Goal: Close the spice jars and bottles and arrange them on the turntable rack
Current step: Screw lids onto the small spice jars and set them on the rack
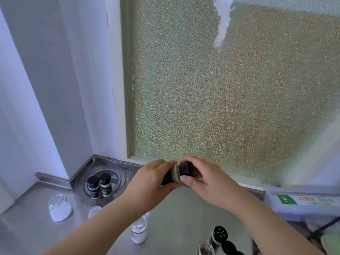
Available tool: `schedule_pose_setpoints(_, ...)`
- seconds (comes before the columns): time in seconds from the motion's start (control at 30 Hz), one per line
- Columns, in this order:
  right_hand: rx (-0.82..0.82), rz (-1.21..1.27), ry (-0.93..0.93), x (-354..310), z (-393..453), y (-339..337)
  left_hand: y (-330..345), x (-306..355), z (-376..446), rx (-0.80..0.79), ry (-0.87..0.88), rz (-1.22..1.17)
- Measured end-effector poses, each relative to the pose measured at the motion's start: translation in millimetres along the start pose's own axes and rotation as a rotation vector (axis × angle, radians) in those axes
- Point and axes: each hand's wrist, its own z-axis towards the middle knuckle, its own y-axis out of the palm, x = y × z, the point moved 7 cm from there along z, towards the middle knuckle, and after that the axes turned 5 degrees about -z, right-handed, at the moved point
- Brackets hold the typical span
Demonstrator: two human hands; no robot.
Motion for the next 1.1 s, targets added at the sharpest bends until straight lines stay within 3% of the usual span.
schedule_pose_setpoints(0.2,-0.113,-0.055,-0.049,-20.1,18.7,51.4,-1.3,-41.3,-37.9,-0.017,-0.11,-0.097)
schedule_pose_setpoints(0.33,-0.085,0.026,-0.045,-39.4,46.0,81.9,-8.8,-76.0,-53.7,-0.036,-0.333,-0.282)
schedule_pose_setpoints(0.5,-0.09,0.169,-0.073,-64.2,91.3,111.9,-44.5,-141.5,-63.3,0.118,-0.535,-0.451)
schedule_pose_setpoints(0.67,-0.088,0.221,-0.025,-49.6,118.7,133.8,-101.0,-237.0,-79.4,0.294,-0.788,-0.409)
schedule_pose_setpoints(0.87,-0.116,0.279,0.122,-11.4,114.7,155.0,-98.1,-323.3,-86.9,0.212,-0.88,-0.235)
schedule_pose_setpoints(1.1,-0.109,0.228,0.267,33.1,83.5,154.3,-38.6,-363.8,-100.2,-0.034,-0.932,-0.136)
